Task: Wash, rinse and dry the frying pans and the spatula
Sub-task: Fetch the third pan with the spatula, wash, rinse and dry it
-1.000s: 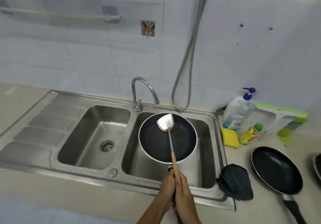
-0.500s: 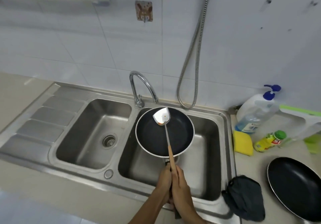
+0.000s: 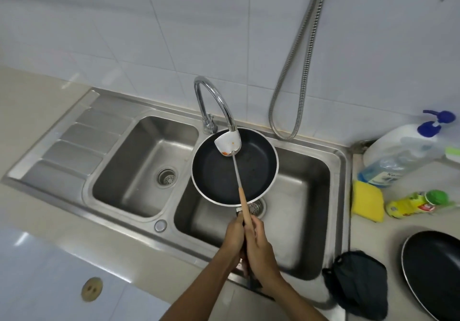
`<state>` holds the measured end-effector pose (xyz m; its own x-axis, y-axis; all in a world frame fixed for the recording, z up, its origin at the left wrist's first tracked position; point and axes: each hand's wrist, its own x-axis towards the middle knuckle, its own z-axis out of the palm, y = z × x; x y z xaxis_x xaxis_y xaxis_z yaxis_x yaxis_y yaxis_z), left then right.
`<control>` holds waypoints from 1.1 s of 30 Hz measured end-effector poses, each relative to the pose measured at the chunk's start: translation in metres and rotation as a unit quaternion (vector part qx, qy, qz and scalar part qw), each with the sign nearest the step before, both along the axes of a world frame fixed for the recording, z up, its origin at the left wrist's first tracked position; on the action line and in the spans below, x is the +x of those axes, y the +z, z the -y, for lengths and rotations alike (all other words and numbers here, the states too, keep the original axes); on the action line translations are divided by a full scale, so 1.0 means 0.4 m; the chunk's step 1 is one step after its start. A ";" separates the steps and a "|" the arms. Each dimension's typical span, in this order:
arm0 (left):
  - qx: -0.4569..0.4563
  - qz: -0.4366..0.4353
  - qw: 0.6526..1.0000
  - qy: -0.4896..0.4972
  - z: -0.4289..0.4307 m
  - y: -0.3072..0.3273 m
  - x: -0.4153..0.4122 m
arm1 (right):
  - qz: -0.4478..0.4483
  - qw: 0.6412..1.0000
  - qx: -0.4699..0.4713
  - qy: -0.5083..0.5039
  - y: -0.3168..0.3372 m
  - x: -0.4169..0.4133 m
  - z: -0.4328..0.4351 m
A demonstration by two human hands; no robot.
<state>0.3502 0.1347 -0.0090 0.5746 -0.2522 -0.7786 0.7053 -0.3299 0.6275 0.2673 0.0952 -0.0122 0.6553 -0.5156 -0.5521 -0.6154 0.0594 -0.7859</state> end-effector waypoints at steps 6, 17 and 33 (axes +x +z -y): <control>-0.012 0.001 1.000 0.009 0.000 -0.015 -0.004 | -0.088 0.978 -0.155 0.106 0.040 0.033 0.042; 0.003 0.098 0.995 0.008 -0.031 -0.106 -0.004 | -0.135 0.963 -0.233 -0.019 0.000 -0.122 0.102; 0.007 0.120 0.991 0.052 -0.028 -0.118 -0.026 | -0.270 0.909 -0.318 -0.015 -0.036 -0.216 0.088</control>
